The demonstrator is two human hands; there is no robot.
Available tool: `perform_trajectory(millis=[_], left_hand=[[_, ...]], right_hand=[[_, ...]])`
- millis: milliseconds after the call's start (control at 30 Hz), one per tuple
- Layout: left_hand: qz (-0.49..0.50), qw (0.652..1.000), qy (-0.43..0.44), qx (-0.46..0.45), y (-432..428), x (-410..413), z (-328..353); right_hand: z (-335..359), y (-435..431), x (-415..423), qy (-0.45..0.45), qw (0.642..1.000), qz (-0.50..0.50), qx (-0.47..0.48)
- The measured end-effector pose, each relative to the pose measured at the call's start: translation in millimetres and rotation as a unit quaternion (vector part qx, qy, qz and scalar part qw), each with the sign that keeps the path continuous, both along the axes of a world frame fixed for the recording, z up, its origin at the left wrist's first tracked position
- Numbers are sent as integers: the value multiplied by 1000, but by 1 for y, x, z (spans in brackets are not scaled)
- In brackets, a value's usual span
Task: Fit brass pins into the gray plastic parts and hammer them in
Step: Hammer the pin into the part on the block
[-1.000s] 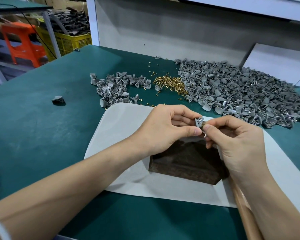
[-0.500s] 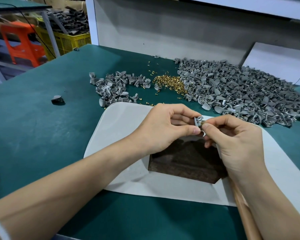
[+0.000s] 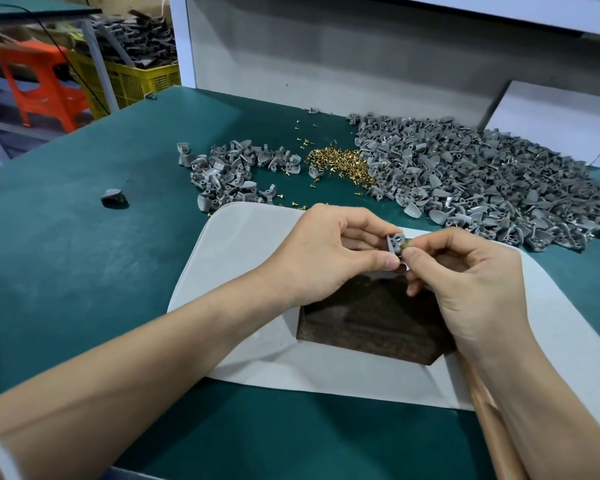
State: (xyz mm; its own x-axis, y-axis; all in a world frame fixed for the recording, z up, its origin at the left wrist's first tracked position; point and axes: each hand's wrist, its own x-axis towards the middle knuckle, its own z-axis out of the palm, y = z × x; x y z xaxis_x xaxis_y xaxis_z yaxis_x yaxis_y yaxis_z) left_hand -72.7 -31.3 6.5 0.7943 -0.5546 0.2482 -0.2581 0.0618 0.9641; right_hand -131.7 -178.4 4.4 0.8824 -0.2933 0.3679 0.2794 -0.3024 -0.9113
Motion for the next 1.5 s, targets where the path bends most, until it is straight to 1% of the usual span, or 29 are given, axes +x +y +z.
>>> perform_trajectory(millis=[300,433,567,633,667,700,733,767,800,833,867,933,967,1000,1067,1100,1133,1200,1233,1300,1333,1367,1400,1433,1500], left_hand=[[-3,1000,-5,3,0,0,-2],[0,1000,5,-8,-1,-1,-2],[-11,1000,13,-19,0,1,-1],[-12,1000,7,-20,0,2,-1],[-11,1000,6,-19,0,2,-2],[-11,1000,6,-19,0,2,-2],[-13,1000,8,-18,0,3,-2],[-15,1000,9,-18,1,2,-2],[-15,1000,7,-19,1,3,-1],[-13,1000,3,-19,1,3,-1],[-10,1000,-2,-19,2,3,-1],[-8,1000,-6,-15,3,2,-1],[-6,1000,-10,-11,3,2,0],[-4,1000,-17,-6,3,3,0],[-7,999,-33,2,2,3,0],[-6,999,-43,6,2,3,0],[-4,998,-57,16,2,2,-1],[10,996,-84,39,5,1,-6],[17,994,-93,47,8,0,-9],[22,994,-98,51,14,0,-16],[17,995,-86,53,16,0,-20],[14,995,-74,58,17,0,-23],[17,995,-67,69,18,1,-25],[23,994,-60,84,18,3,-26],[25,993,-48,103,18,6,-28]], right_hand=[[-2,-2,1,15,999,23,17],[-1,-4,1,31,996,43,70],[5,-12,1,60,987,94,118],[6,-20,2,65,985,78,138],[6,-25,3,69,987,47,140],[6,-30,4,75,989,3,125],[4,-36,6,86,992,-51,79],[1,-43,8,105,989,-108,-4],[-3,-50,11,136,973,-154,-108],[-7,-55,13,181,947,-175,-201],[-12,-58,15,235,917,-180,-268],[-18,-59,16,316,866,-181,-343],[-19,-59,17,328,850,-190,-365],[-20,-58,19,327,843,-202,-376],[-18,-59,22,327,845,-220,-361],[-15,-60,23,337,852,-218,-335],[-10,-59,20,353,866,-213,-284],[-1,-60,12,379,904,-151,-129],[2,-62,5,385,916,-110,-42],[9,-64,-7,365,923,-37,115],[15,-62,-14,343,924,-11,168],[23,-60,-20,322,928,2,188],[30,-56,-26,303,935,5,184],[39,-50,-32,294,943,-1,157],[53,-33,-40,299,953,-21,43]])
